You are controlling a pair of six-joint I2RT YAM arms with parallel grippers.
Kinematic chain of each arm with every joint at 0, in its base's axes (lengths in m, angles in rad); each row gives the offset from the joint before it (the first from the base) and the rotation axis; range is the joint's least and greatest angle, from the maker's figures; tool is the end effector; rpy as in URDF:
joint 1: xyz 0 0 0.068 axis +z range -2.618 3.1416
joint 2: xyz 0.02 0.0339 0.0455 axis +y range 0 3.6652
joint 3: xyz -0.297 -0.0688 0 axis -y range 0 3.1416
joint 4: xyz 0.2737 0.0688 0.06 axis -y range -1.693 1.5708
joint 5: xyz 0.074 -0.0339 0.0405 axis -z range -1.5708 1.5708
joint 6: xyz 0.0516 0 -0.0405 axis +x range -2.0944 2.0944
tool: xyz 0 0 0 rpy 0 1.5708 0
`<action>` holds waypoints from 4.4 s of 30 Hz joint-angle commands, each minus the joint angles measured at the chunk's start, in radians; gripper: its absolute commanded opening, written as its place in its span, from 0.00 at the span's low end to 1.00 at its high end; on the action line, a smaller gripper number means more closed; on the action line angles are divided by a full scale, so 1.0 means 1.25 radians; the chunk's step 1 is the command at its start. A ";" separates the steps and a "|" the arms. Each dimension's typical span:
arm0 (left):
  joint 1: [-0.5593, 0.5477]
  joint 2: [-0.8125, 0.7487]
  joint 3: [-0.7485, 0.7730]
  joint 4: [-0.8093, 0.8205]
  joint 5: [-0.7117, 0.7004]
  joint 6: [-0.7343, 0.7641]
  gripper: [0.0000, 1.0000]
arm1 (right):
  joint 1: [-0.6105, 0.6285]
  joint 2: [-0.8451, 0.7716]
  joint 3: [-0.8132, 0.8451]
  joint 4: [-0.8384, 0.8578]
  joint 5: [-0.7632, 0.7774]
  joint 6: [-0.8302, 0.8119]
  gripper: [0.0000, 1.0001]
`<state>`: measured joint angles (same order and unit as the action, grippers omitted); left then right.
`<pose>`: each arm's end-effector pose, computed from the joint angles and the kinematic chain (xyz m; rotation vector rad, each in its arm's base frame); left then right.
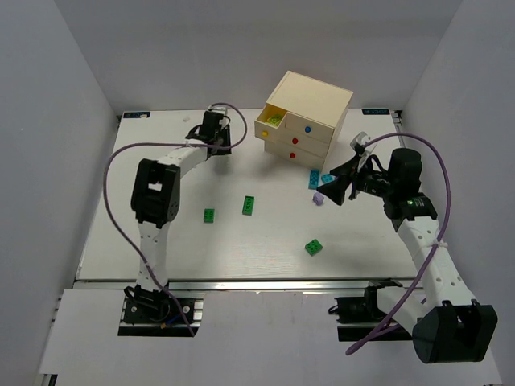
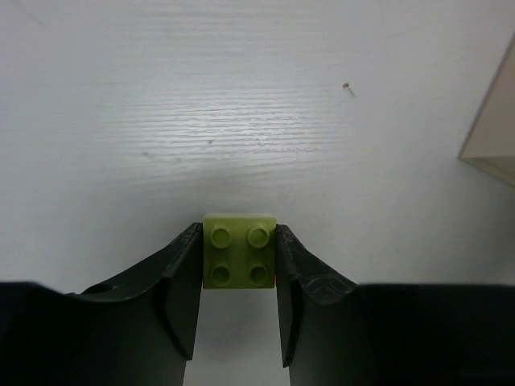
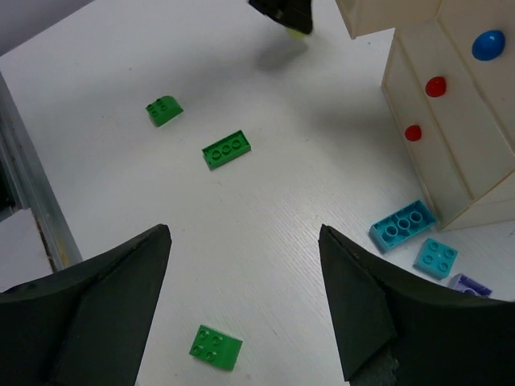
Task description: Sort the legos into containers by color
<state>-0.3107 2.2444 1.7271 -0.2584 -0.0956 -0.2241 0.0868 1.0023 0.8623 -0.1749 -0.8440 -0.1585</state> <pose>0.5369 -0.1672 0.1746 0.0545 2.3465 -0.1521 0.2382 0.0594 0.3515 -0.7799 1.6664 0.7394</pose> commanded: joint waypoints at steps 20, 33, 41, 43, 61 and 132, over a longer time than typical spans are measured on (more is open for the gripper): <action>-0.037 -0.359 -0.053 0.253 0.512 -0.150 0.11 | -0.083 0.042 -0.048 0.071 -0.001 -0.019 0.00; -0.089 -0.240 0.079 0.212 0.458 -0.125 0.24 | -0.116 0.047 -0.053 0.075 -0.048 -0.011 0.00; -0.112 -0.167 0.171 0.121 0.399 -0.083 0.43 | -0.131 0.047 -0.053 0.074 -0.067 -0.008 0.00; -0.112 -0.157 0.187 0.110 0.374 -0.080 0.44 | -0.134 0.050 -0.053 0.074 -0.072 -0.008 0.00; -0.112 -0.187 0.255 0.105 0.332 -0.087 0.66 | -0.148 0.066 -0.049 0.032 -0.147 -0.073 0.32; -0.109 -0.179 -0.147 0.462 0.263 -0.450 0.51 | 0.193 0.694 0.680 -0.167 0.441 -0.369 0.27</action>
<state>-0.4423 2.0060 1.4899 0.2951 0.2497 -0.7841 0.3313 1.8648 1.7519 -0.2958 -0.2817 -0.6285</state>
